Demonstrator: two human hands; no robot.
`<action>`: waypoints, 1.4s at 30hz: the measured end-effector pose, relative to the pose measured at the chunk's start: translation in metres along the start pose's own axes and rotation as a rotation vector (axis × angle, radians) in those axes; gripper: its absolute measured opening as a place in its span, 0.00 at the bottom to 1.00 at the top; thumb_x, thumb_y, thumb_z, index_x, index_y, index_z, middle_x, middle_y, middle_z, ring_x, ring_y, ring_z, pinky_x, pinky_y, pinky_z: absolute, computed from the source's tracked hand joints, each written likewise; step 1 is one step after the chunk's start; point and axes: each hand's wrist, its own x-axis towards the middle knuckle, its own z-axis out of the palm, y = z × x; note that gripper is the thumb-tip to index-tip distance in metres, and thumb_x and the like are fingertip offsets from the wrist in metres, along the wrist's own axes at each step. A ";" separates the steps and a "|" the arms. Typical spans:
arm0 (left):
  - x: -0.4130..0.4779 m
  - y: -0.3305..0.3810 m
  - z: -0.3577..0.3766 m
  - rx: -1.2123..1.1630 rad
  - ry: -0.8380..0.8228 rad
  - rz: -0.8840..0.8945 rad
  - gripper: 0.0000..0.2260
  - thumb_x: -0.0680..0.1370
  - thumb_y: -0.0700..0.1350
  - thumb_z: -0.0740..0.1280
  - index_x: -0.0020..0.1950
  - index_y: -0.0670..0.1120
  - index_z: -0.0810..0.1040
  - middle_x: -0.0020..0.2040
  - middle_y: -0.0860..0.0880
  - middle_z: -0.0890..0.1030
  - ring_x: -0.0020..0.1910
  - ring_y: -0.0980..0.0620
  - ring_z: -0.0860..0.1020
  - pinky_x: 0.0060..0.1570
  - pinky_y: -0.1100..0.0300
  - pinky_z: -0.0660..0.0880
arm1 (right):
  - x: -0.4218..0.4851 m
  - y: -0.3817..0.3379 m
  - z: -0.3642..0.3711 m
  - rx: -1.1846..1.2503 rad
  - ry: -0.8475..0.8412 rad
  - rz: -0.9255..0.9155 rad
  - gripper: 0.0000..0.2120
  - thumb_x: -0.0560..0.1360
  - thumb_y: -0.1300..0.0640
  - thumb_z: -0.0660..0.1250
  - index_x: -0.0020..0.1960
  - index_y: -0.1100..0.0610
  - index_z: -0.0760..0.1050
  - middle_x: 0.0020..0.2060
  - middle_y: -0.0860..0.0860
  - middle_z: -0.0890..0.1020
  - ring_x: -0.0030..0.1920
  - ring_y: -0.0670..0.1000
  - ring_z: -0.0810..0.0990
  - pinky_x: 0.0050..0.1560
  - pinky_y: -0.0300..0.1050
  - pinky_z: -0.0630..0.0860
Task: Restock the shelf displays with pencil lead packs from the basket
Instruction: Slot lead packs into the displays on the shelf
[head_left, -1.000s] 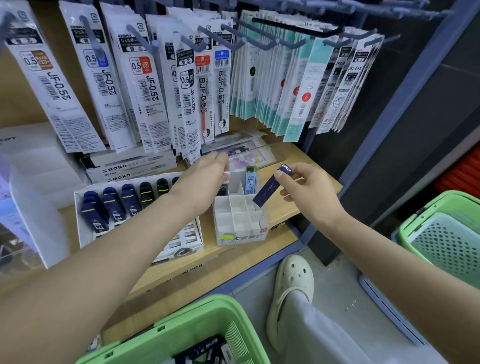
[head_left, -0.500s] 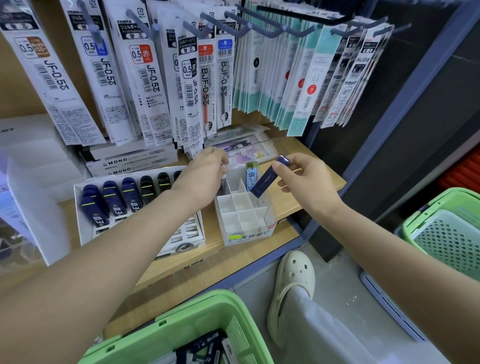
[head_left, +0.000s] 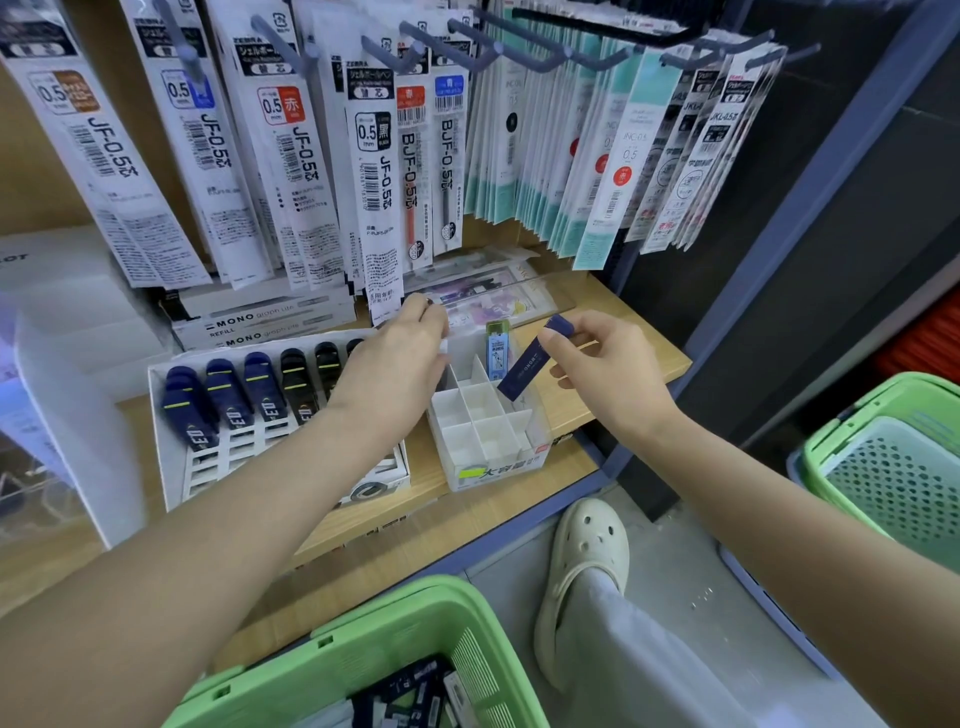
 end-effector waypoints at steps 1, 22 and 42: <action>0.000 0.001 -0.001 0.003 0.000 0.001 0.08 0.79 0.42 0.63 0.56 0.40 0.71 0.55 0.45 0.69 0.47 0.43 0.76 0.41 0.50 0.74 | 0.000 0.000 0.000 0.005 0.002 0.002 0.07 0.78 0.52 0.63 0.41 0.45 0.72 0.38 0.45 0.79 0.39 0.45 0.79 0.46 0.44 0.78; -0.014 -0.002 0.009 0.346 0.056 0.144 0.12 0.66 0.37 0.77 0.46 0.42 0.78 0.43 0.44 0.80 0.46 0.44 0.75 0.45 0.55 0.66 | -0.008 0.004 0.000 0.066 0.010 0.054 0.04 0.78 0.53 0.64 0.47 0.52 0.76 0.39 0.48 0.80 0.39 0.46 0.79 0.49 0.48 0.79; 0.002 -0.001 -0.002 -0.041 0.052 0.041 0.07 0.80 0.40 0.59 0.57 0.42 0.71 0.55 0.45 0.70 0.55 0.45 0.71 0.52 0.55 0.67 | -0.012 -0.004 0.005 0.064 0.008 0.059 0.04 0.78 0.53 0.62 0.49 0.53 0.74 0.39 0.46 0.78 0.39 0.46 0.79 0.44 0.42 0.78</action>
